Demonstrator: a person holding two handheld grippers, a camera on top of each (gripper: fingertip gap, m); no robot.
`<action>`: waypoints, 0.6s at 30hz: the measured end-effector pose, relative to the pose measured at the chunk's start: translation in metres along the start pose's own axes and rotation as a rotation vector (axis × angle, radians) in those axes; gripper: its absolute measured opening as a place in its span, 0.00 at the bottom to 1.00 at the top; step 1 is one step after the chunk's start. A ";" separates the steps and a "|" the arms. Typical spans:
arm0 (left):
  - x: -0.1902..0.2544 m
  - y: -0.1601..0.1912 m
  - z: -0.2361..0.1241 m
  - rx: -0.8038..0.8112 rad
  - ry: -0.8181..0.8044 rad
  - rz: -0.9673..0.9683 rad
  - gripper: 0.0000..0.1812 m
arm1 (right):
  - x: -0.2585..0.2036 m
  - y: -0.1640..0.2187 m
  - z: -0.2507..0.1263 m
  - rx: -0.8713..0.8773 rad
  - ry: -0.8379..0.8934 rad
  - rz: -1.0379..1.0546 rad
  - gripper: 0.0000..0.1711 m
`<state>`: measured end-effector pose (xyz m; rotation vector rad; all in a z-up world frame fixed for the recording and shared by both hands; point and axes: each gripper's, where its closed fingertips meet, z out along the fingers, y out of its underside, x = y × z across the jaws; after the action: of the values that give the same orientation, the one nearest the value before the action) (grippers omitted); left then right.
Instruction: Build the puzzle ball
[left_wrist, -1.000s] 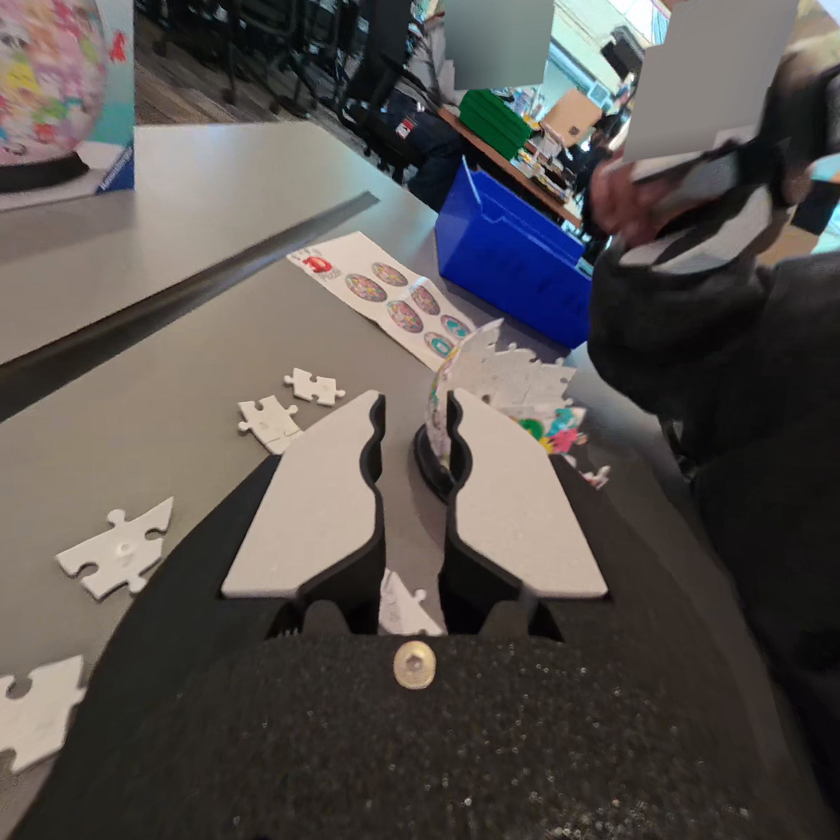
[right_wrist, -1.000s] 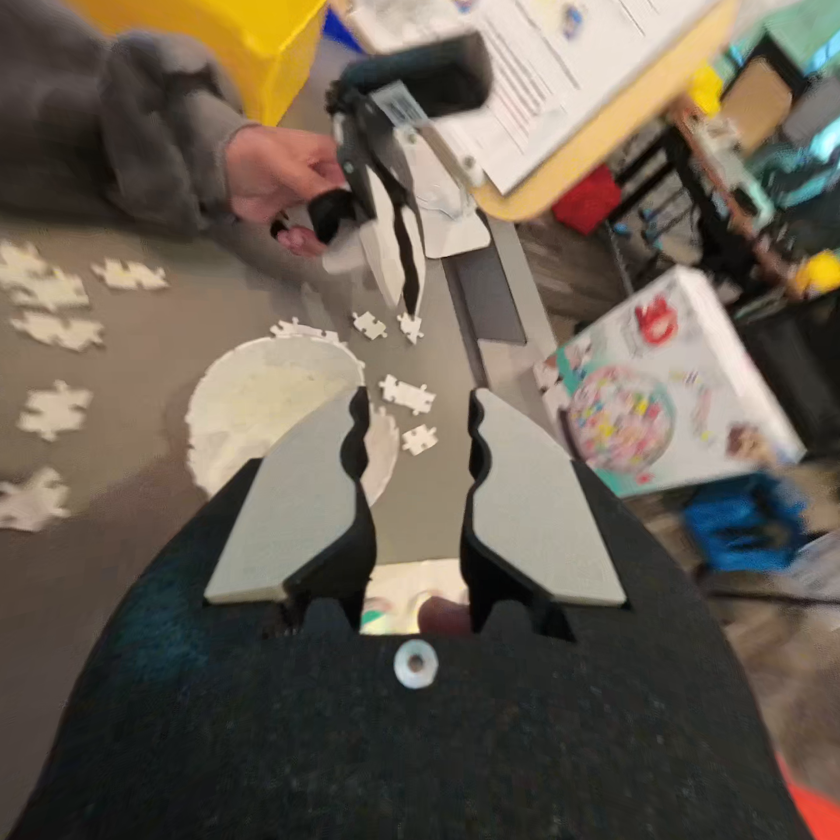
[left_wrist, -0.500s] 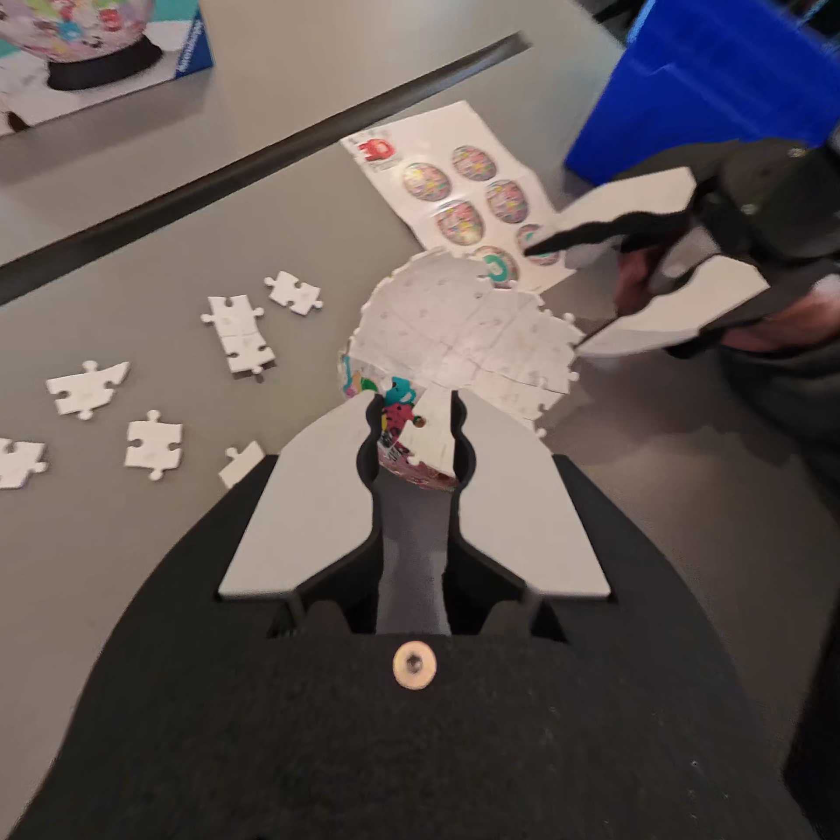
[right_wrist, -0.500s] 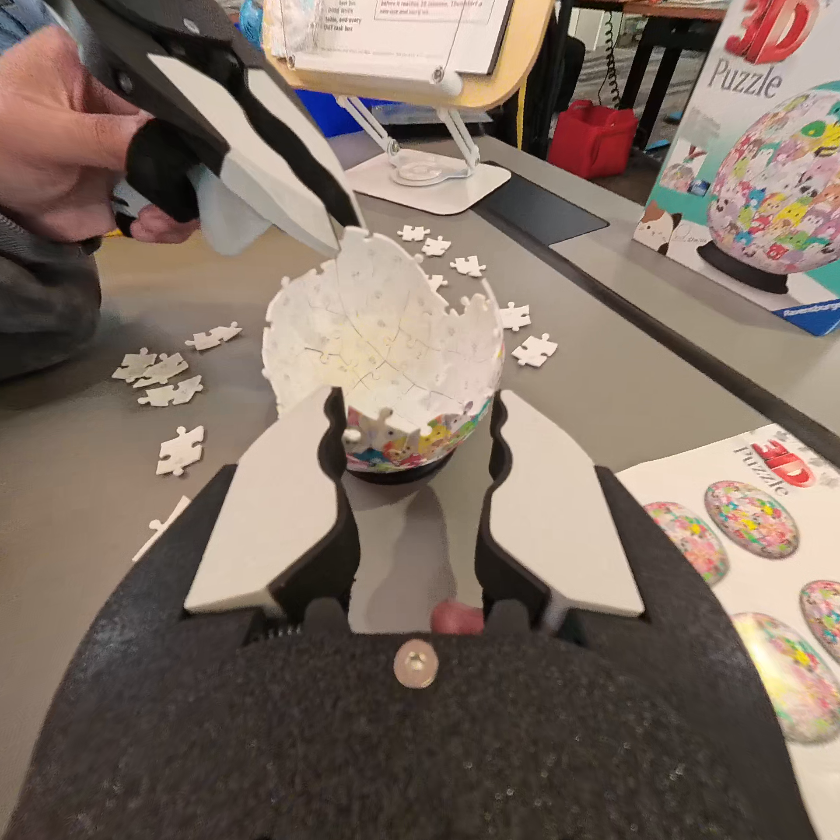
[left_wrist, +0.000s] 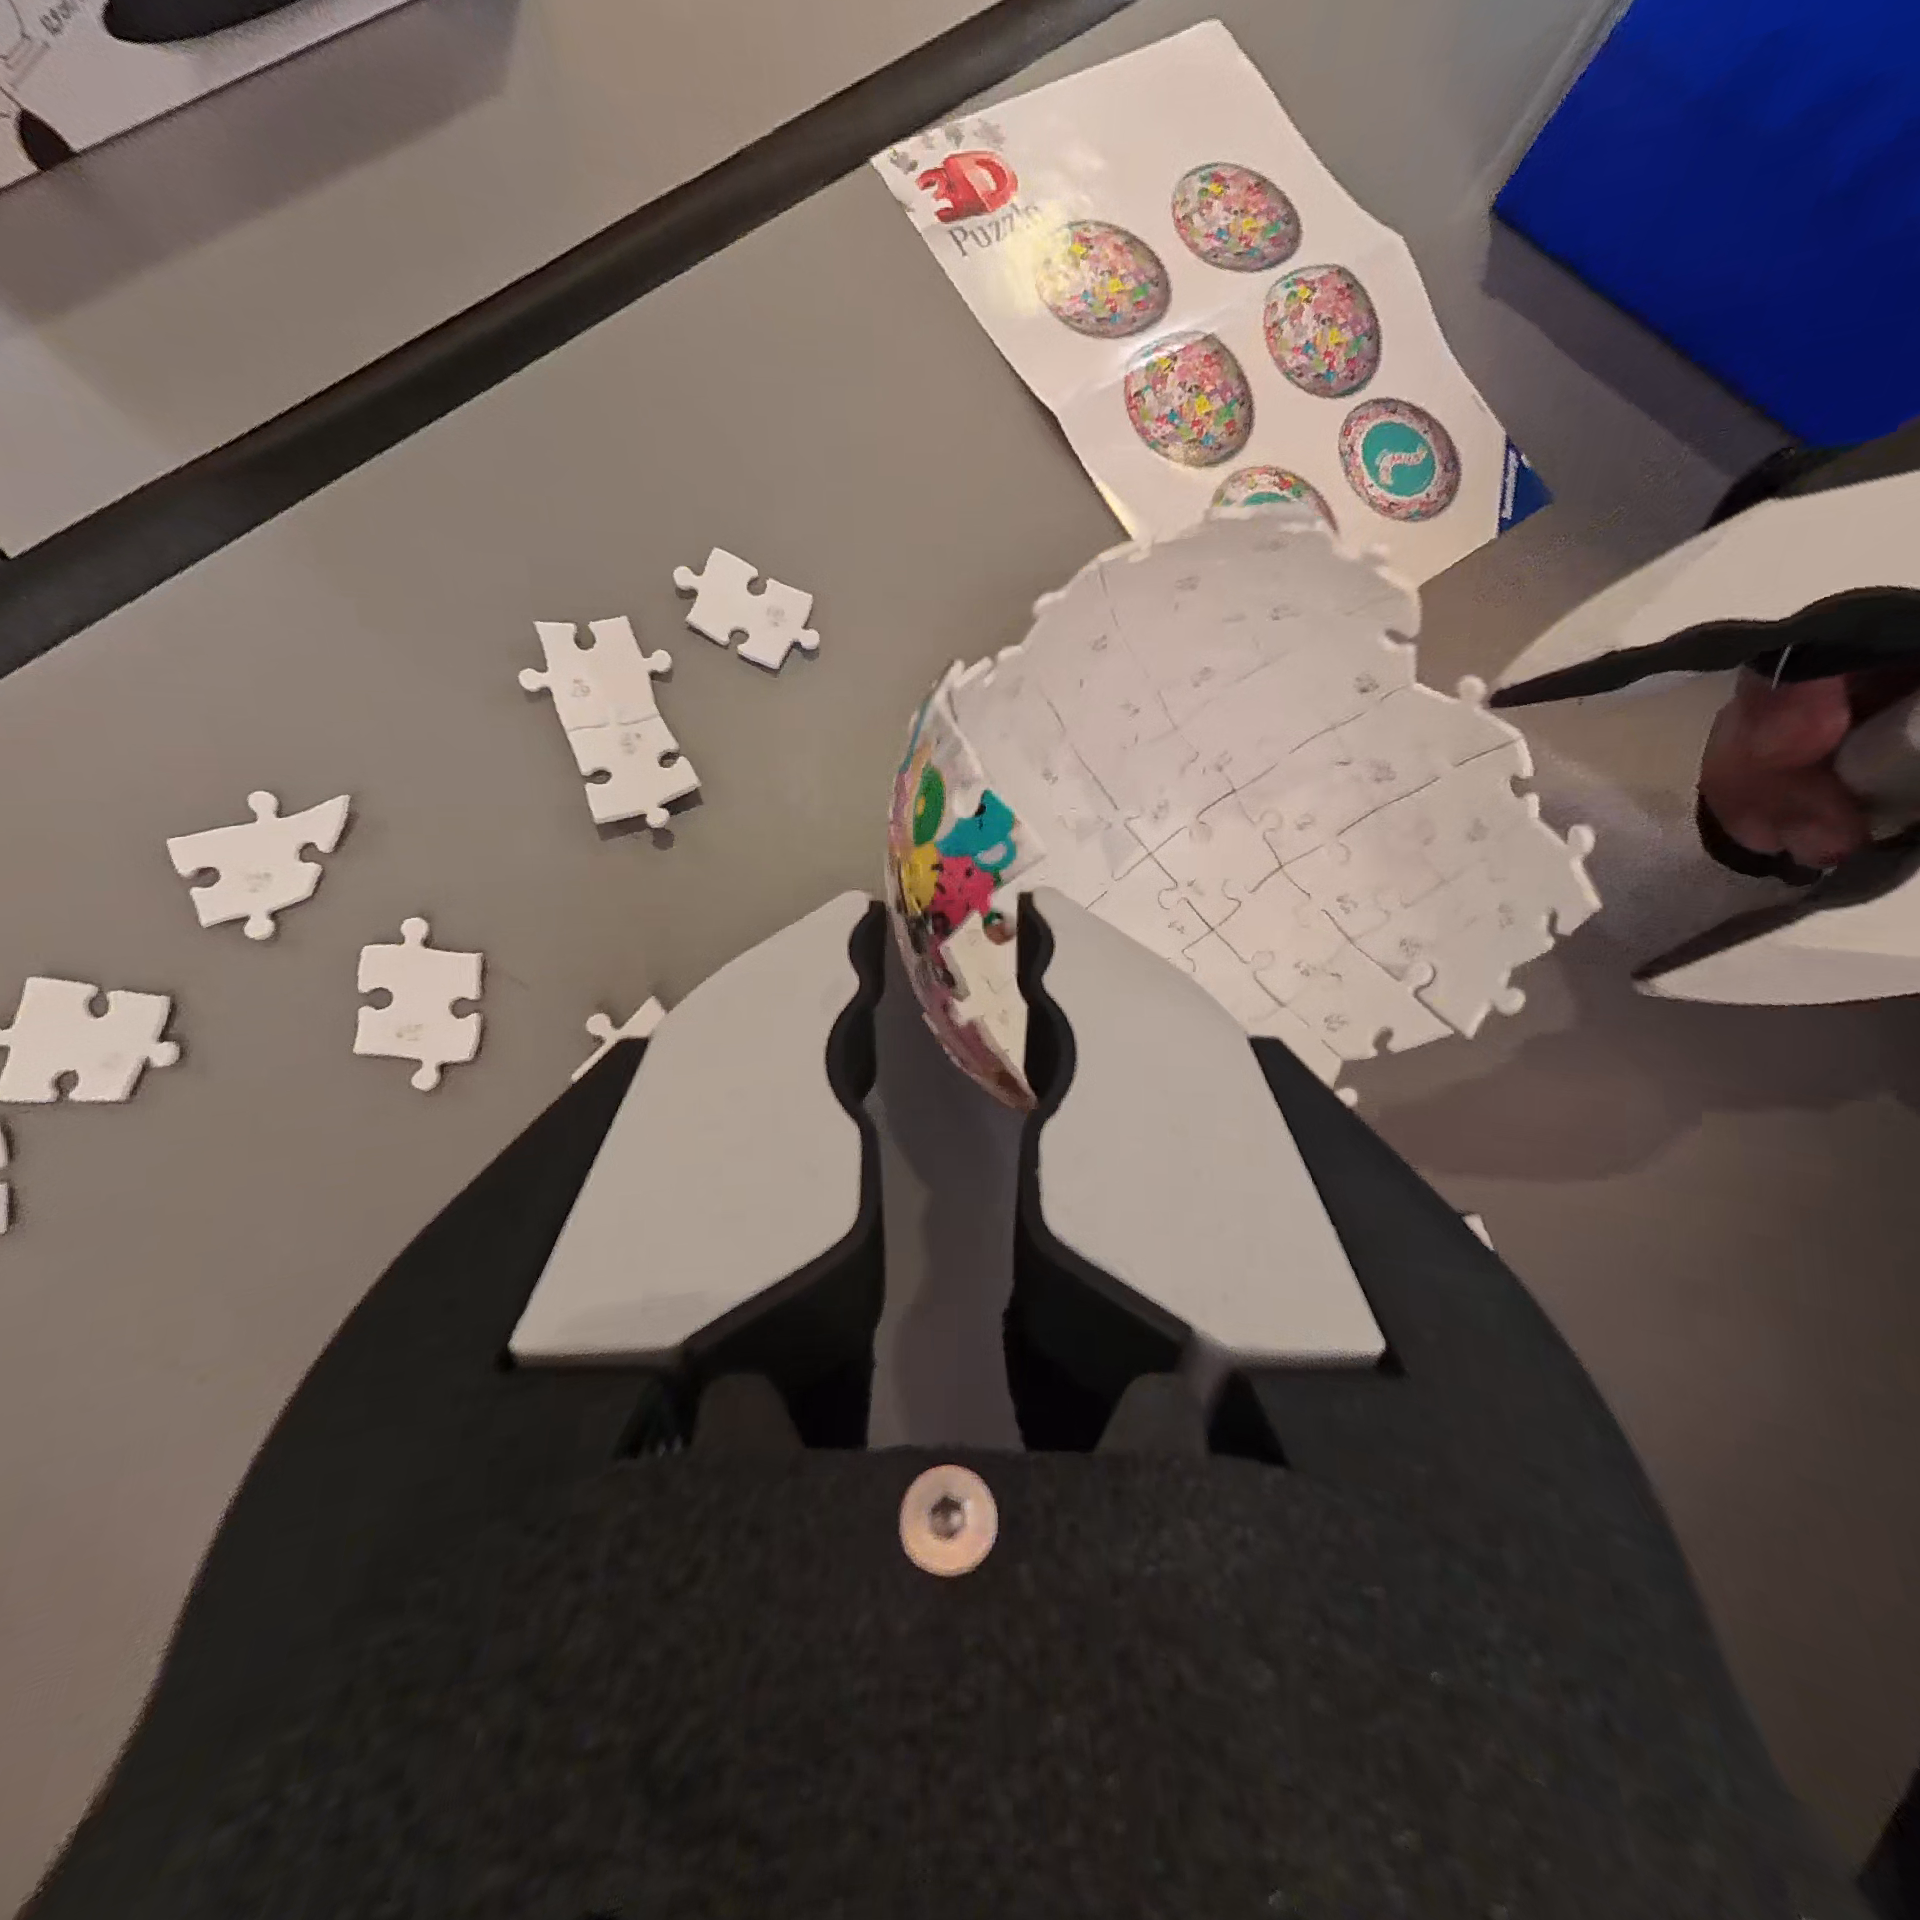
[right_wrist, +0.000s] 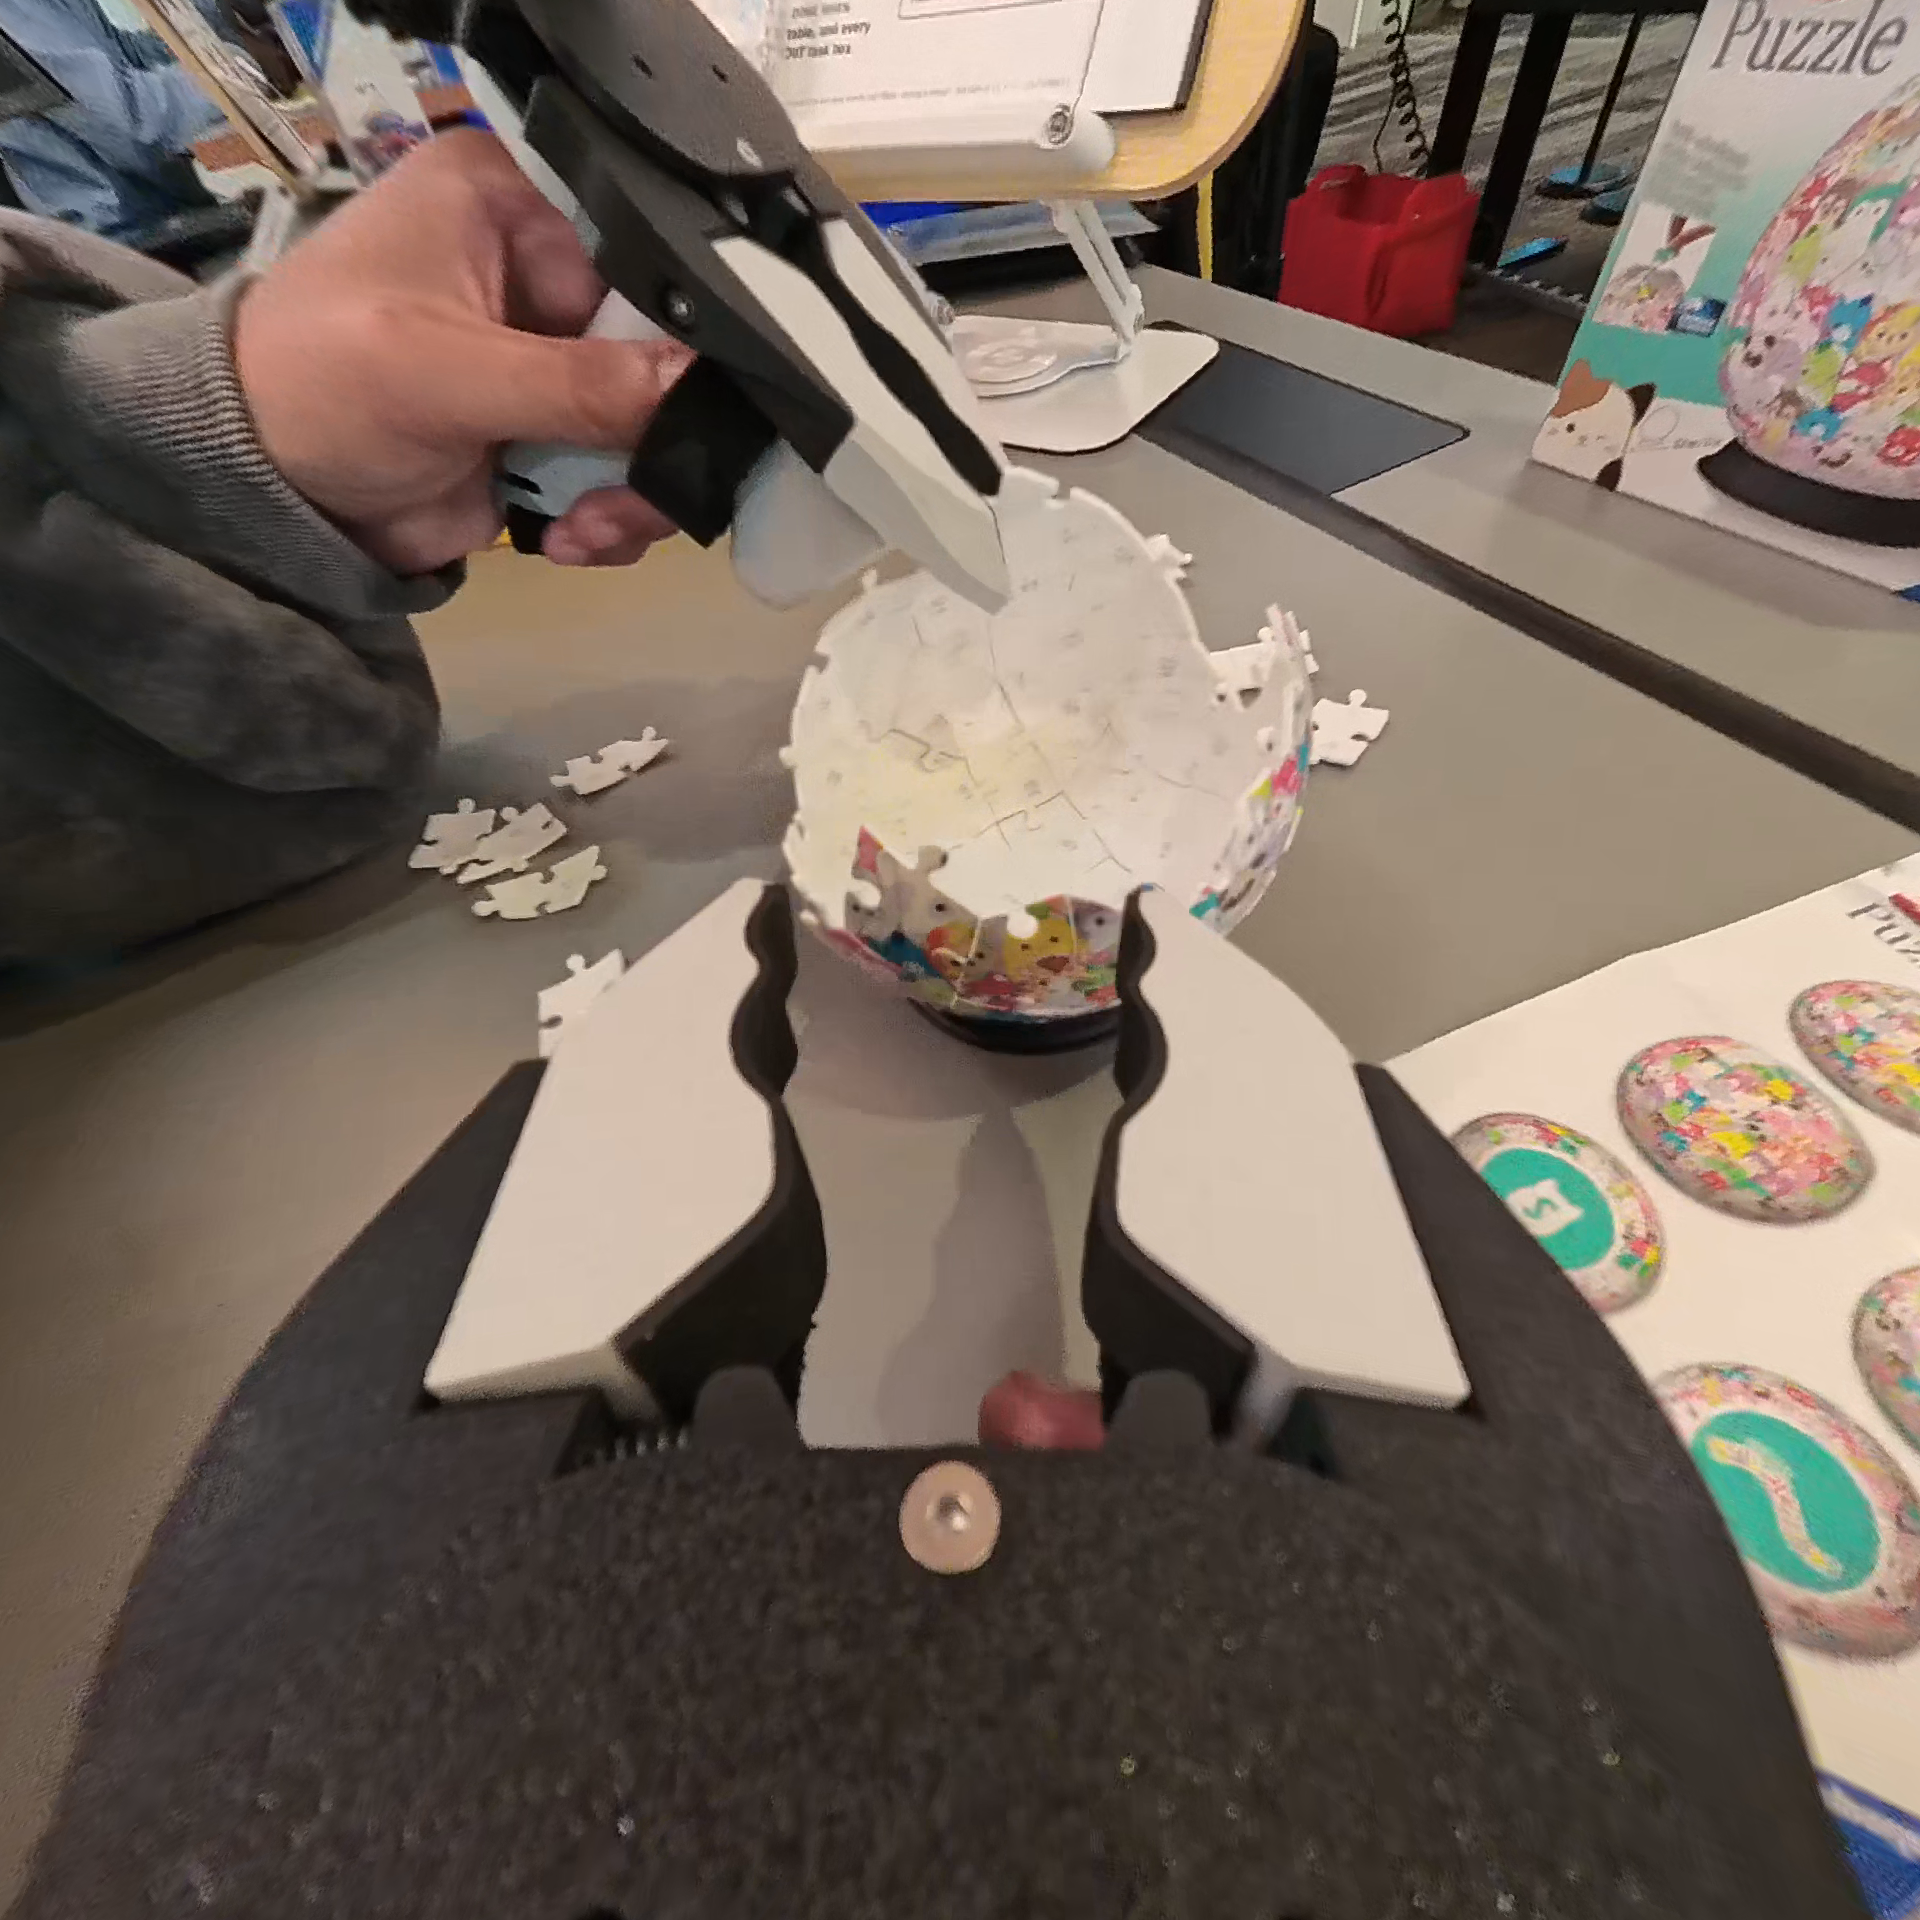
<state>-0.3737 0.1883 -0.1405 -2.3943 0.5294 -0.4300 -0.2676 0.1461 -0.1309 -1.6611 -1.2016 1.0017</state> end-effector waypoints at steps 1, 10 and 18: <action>0.002 -0.001 0.001 0.002 0.022 0.006 0.13 | 0.002 -0.001 -0.004 -0.002 0.017 -0.026 0.36; 0.012 -0.038 -0.044 0.215 0.424 0.009 0.15 | 0.050 -0.096 -0.022 -0.134 -0.117 -0.315 0.25; -0.050 -0.023 -0.019 0.431 0.496 -0.155 0.15 | 0.072 -0.036 0.078 -0.772 -0.445 -0.618 0.24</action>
<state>-0.4189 0.2186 -0.1198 -1.9122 0.4088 -1.1036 -0.3344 0.2359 -0.1321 -1.4368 -2.4395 0.5338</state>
